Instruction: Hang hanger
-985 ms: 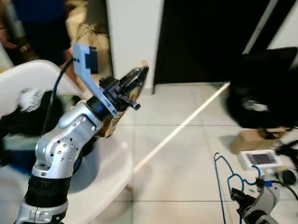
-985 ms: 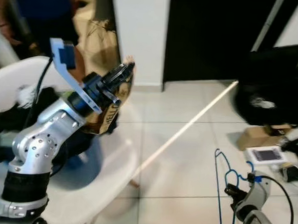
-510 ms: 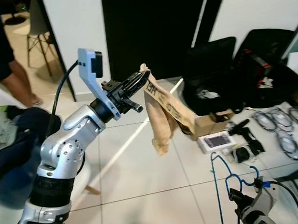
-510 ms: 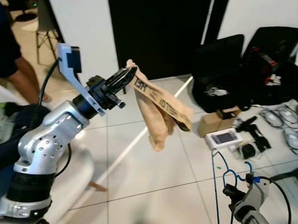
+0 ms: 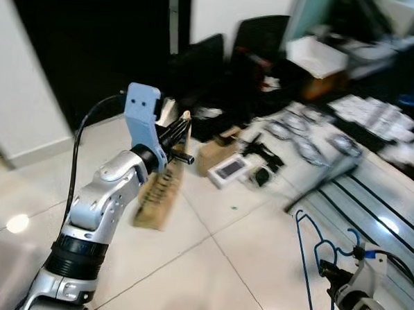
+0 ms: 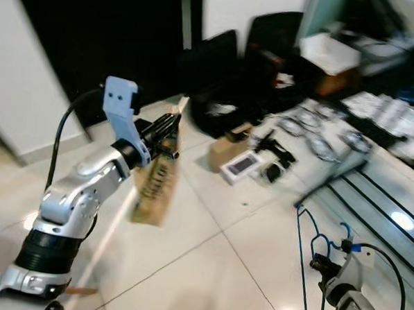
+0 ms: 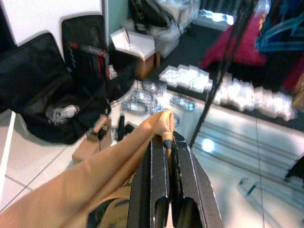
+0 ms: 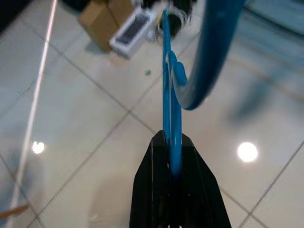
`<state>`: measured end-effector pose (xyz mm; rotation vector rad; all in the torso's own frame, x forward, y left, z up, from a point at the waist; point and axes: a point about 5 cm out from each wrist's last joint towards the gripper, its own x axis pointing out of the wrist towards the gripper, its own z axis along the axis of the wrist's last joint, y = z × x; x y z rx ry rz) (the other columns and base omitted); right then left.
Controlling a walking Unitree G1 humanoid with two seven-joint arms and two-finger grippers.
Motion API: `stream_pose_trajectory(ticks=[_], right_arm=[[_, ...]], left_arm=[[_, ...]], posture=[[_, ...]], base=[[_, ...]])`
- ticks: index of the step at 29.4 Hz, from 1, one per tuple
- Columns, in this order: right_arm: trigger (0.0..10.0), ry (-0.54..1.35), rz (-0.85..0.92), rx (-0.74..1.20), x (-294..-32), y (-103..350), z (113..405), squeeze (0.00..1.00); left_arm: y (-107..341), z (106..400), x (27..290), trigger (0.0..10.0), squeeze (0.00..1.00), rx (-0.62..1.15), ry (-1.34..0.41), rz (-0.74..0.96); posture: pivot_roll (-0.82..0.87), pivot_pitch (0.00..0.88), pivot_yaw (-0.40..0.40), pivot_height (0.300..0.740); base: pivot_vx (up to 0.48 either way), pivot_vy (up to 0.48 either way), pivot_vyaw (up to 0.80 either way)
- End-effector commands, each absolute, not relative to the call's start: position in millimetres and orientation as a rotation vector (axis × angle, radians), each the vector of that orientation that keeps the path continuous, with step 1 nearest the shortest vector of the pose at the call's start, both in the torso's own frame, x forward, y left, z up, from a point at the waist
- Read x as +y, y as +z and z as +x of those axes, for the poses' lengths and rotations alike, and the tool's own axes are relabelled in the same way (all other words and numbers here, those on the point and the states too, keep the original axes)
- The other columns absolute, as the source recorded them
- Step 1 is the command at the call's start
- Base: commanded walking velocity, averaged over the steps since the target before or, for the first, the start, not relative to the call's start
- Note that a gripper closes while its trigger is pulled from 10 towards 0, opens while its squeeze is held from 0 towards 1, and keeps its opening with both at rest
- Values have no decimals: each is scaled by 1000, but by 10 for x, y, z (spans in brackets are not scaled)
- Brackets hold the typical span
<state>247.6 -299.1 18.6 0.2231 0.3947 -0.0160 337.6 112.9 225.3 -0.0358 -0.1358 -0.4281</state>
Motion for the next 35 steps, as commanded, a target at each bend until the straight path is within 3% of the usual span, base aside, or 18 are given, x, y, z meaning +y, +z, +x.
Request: stream_pose_trajectory(ticks=[1, 7, 11, 13, 15, 16, 18, 27, 35], right_arm=[[10000, 32, 196, 385, -2919, 214, 2511, 0], [10000, 142, 126, 256, -2669, 591, 2757, 0], [10000, 308, 126, 40, -1982, 1231, 2790, 0], [10000, 308, 126, 40, -1982, 1231, 2790, 0], [10000, 408, 76, -28, -1636, 1414, 2743, 0], [10000, 408, 76, -28, -1636, 1414, 2743, 0], [10000, 503, -1, -67, -1389, 1517, 2694, 0], [10000, 580, -57, -25, -1344, 1552, 2645, 0], [10000, 596, -64, 4, -1311, 1605, 2694, 0]], left_arm=[[2195, 3380, 1110, 10000, 0, -125, -415, -4], [1896, 3372, 1162, 10000, 0, -34, -283, -71], [1629, 3074, 1414, 10000, 0, 30, -106, -205], [1629, 3074, 1414, 10000, 0, 30, -106, -205], [1532, 2876, 1469, 10000, 0, 36, -89, -131], [1532, 2876, 1469, 10000, 0, 36, -89, -131], [1423, 2726, 1530, 10000, 0, 59, -59, -49], [1318, 2709, 1676, 10000, 0, 88, 60, -29], [1644, 2943, 1573, 10000, 0, -21, -78, 57]], posture=[[-57, 140, 14, 740], [-85, 148, 13, 740], [-66, 161, -3, 740], [-66, 161, -3, 740], [-66, 166, -5, 740], [-66, 166, -5, 740], [-64, 168, -7, 740], [-70, 161, -32, 740], [-64, 156, -30, 740]], base=[[0, 0, -800], [0, 0, -800], [0, 0, -800], [0, 0, -800], [0, 0, -800], [0, 0, -800], [0, 0, -800], [0, 0, -800], [0, 0, -800]])
